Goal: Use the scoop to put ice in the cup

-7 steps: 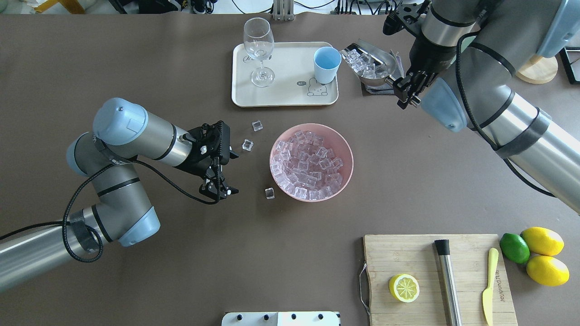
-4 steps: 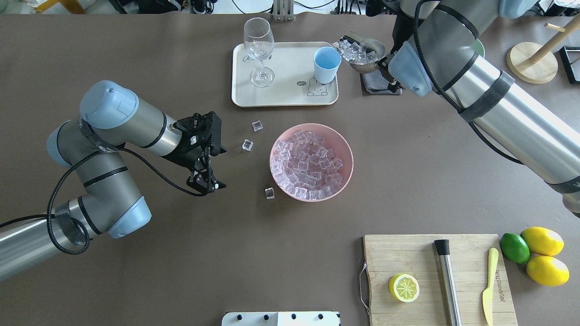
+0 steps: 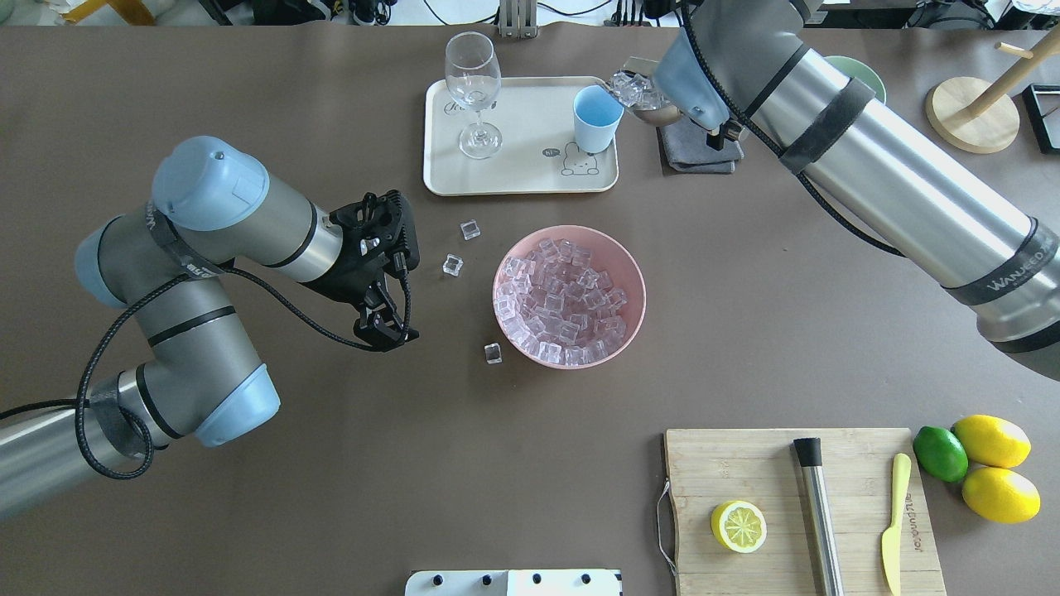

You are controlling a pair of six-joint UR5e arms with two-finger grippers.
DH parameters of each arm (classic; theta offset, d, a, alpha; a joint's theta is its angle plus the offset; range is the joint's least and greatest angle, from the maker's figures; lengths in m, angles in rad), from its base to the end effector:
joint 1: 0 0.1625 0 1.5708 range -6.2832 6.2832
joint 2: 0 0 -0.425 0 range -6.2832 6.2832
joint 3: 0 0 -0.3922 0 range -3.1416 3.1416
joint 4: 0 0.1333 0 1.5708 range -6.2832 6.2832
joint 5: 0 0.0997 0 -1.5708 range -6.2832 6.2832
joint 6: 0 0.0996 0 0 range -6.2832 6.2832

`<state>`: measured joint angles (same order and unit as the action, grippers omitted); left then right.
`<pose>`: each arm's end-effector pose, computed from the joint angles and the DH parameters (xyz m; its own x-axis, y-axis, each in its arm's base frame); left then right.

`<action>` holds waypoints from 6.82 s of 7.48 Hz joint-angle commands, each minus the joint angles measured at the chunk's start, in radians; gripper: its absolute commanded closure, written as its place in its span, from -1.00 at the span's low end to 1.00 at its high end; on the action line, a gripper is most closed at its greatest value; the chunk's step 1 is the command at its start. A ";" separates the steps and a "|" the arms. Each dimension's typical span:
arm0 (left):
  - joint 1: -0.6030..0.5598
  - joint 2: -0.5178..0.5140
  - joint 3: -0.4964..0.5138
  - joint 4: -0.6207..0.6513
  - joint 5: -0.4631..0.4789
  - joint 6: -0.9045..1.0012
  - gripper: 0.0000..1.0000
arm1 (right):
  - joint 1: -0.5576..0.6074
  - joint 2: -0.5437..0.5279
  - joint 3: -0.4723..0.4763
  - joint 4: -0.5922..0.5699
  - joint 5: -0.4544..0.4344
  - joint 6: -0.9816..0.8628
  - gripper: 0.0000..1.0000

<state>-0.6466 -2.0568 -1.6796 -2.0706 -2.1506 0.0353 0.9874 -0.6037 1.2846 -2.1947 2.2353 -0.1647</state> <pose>0.4659 -0.4503 0.2681 0.1024 0.9702 -0.2196 -0.3697 0.2421 0.8971 -0.3579 -0.6727 0.2295 0.5389 -0.5933 0.5980 0.6471 0.7461 0.1571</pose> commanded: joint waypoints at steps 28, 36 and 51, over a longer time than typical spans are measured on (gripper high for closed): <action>-0.910 0.552 -0.054 0.391 -0.078 -0.029 -0.99 | 0.151 -0.953 0.641 0.467 0.070 0.640 1.00; -0.897 0.555 -0.065 0.392 -0.078 -0.029 -0.99 | 0.008 -0.987 0.438 0.849 0.063 0.818 1.00; -0.914 0.552 -0.066 0.428 -0.172 -0.028 -0.99 | 0.247 -1.036 0.576 0.600 0.122 0.518 -0.99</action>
<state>-1.5623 -1.5041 -1.7447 -1.6428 -2.3170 0.0077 1.1220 -1.6323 1.8511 -1.5014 2.3298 0.5093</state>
